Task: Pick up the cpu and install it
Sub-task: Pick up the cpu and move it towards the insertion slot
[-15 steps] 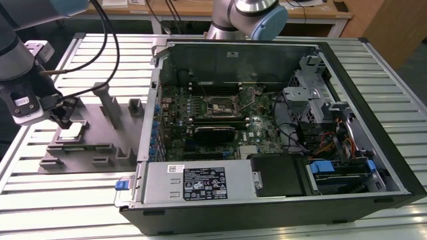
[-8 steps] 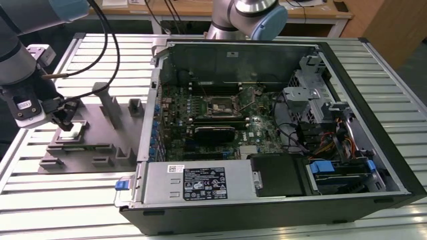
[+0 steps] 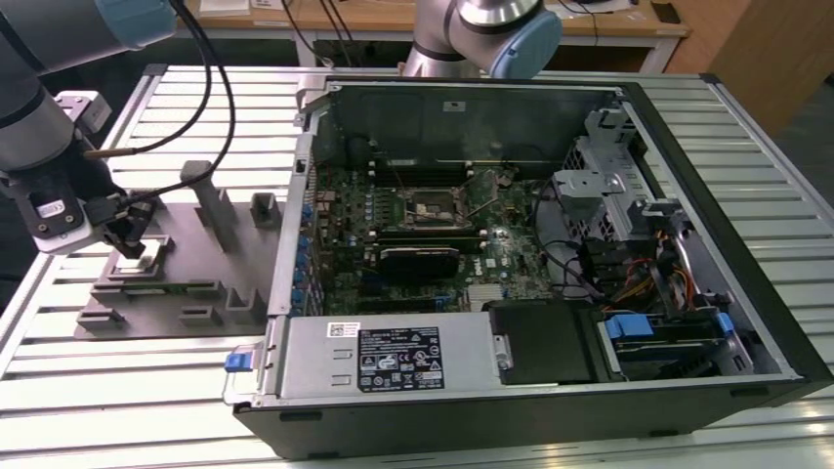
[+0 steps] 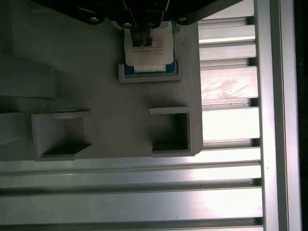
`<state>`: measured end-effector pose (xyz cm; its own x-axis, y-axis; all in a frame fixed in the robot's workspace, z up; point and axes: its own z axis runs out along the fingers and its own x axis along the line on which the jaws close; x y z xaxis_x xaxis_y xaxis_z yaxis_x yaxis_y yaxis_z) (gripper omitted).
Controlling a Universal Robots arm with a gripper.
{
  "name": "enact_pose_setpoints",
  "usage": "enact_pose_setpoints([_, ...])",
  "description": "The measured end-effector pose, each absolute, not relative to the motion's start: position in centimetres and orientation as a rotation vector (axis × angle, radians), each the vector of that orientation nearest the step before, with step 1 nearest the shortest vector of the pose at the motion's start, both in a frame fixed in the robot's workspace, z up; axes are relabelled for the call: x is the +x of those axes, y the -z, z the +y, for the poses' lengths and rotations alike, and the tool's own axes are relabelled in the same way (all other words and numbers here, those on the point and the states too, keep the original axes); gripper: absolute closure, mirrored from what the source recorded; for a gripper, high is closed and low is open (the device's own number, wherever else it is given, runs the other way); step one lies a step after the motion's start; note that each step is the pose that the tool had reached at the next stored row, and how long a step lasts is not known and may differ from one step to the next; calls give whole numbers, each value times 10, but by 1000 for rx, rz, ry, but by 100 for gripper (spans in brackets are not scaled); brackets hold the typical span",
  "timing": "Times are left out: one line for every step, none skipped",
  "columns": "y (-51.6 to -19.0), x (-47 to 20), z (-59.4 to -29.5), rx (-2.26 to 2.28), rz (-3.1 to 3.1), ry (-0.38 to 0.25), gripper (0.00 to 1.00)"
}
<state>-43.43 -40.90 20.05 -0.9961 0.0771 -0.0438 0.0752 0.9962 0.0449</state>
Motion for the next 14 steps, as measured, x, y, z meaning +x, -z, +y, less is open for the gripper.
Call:
enact_pose_setpoints([-200,-434,-409,118,3093,-67,89])
enact_pose_setpoints([-200,-434,-409,118,3093,-67,89])
enact_pose_setpoints([-200,-434,-409,118,3093,-67,89])
enact_pose_setpoints([-200,-434,-409,118,3093,-66,89])
enact_pose_setpoints([-200,-434,-409,118,3093,-66,83])
enact_pose_setpoints([-200,-434,-409,118,3093,-66,83])
enact_pose_setpoints([-200,-434,-409,118,3093,-66,77])
enact_pose_setpoints([-200,-434,-409,118,3093,-66,71])
enact_pose_setpoints([-200,-434,-409,118,3093,-66,65])
enact_pose_setpoints([-200,-434,-409,118,3093,-66,59])
enact_pose_setpoints([-200,-434,-409,118,3093,-66,59])
enact_pose_setpoints([-200,-434,-409,118,3093,-66,53])
enact_pose_setpoints([-200,-434,-409,118,3093,-66,53])
enact_pose_setpoints([-200,-434,-409,118,3093,-66,47])
